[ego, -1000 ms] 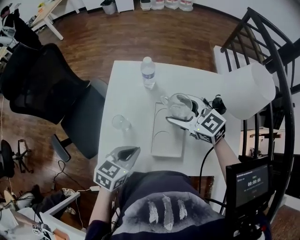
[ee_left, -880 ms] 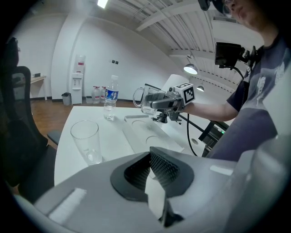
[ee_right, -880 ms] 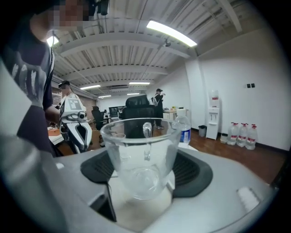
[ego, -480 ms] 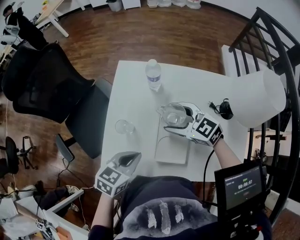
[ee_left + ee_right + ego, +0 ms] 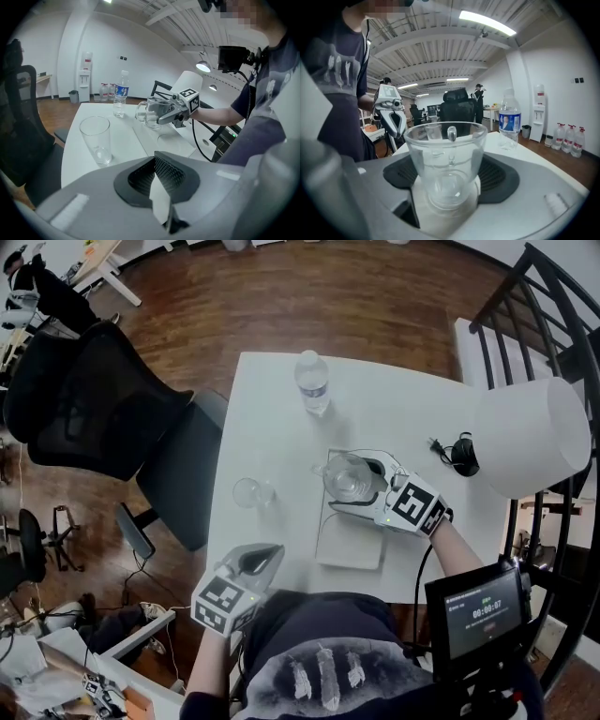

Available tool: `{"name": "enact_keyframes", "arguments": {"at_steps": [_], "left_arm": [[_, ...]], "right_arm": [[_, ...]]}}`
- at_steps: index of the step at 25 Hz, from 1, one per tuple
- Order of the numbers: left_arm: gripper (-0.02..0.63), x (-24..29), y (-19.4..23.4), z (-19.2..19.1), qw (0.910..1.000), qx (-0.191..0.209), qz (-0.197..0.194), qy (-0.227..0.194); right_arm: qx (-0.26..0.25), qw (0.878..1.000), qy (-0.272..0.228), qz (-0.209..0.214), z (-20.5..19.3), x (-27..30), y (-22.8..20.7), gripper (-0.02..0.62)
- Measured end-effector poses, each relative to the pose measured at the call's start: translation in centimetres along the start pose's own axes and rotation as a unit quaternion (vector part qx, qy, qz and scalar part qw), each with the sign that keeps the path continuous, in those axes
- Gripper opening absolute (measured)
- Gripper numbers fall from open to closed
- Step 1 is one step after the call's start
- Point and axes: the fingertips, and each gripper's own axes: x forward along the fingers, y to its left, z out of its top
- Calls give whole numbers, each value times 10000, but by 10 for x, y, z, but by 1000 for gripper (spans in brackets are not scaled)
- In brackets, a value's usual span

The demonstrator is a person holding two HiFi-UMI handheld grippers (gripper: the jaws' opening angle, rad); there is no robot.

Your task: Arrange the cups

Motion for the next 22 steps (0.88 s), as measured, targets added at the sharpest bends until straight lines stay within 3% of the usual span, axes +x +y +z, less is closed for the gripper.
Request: {"name": "enact_keyframes", "arguments": {"at_steps": [6, 14, 22], "left_arm": [[14, 2, 1, 6, 10000, 44, -53, -4], [15, 0, 5, 6, 10000, 22, -6, -19], [15, -7, 0, 15, 9997, 192, -99, -129]], "right_arm": [[-391, 9989, 231, 103, -6, -3, 3, 382], [-396, 9984, 413, 22, -8, -11, 2, 382], [-491, 9984, 276, -43, 33, -48, 14, 383]]}}
